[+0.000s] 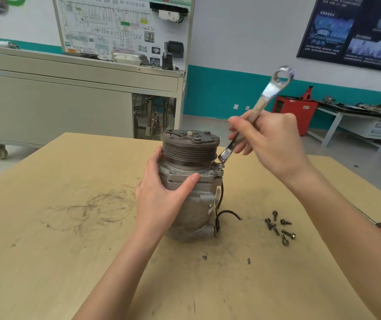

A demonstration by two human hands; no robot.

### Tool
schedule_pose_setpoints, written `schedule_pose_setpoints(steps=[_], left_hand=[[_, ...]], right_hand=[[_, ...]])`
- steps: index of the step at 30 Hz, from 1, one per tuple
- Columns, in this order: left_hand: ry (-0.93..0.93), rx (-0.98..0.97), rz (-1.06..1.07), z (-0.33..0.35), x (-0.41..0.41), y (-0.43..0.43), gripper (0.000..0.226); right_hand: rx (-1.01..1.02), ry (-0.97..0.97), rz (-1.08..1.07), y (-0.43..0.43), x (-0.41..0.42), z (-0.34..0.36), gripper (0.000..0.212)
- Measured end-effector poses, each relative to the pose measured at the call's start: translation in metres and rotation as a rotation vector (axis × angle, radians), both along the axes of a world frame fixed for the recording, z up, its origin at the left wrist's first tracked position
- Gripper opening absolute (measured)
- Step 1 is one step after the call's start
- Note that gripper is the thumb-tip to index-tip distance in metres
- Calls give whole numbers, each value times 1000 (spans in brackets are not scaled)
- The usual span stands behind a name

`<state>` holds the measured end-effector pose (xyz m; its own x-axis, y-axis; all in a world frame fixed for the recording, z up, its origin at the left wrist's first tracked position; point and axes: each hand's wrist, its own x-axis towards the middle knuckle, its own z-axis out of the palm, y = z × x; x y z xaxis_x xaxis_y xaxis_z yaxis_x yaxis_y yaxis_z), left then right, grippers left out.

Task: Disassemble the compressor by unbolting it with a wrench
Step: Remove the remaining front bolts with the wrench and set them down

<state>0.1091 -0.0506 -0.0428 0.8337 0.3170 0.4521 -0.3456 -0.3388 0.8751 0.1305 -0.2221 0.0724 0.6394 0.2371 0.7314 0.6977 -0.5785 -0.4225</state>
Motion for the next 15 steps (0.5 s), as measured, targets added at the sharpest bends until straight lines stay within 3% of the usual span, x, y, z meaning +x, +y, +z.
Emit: schedule_pose_setpoints(steps=[5,10,15], left_hand=[[-6,-14,-9,0,0,0,90],[-4,-3,2,0,0,0,91],[-9,8,14,-1,1,0,88]], right_hand=[[-395,-154,-53,3,-6,-4,53],[-298,-192,-12,-4,-12,-5,45],[-384,-242,-62,0,-17,-11,53]])
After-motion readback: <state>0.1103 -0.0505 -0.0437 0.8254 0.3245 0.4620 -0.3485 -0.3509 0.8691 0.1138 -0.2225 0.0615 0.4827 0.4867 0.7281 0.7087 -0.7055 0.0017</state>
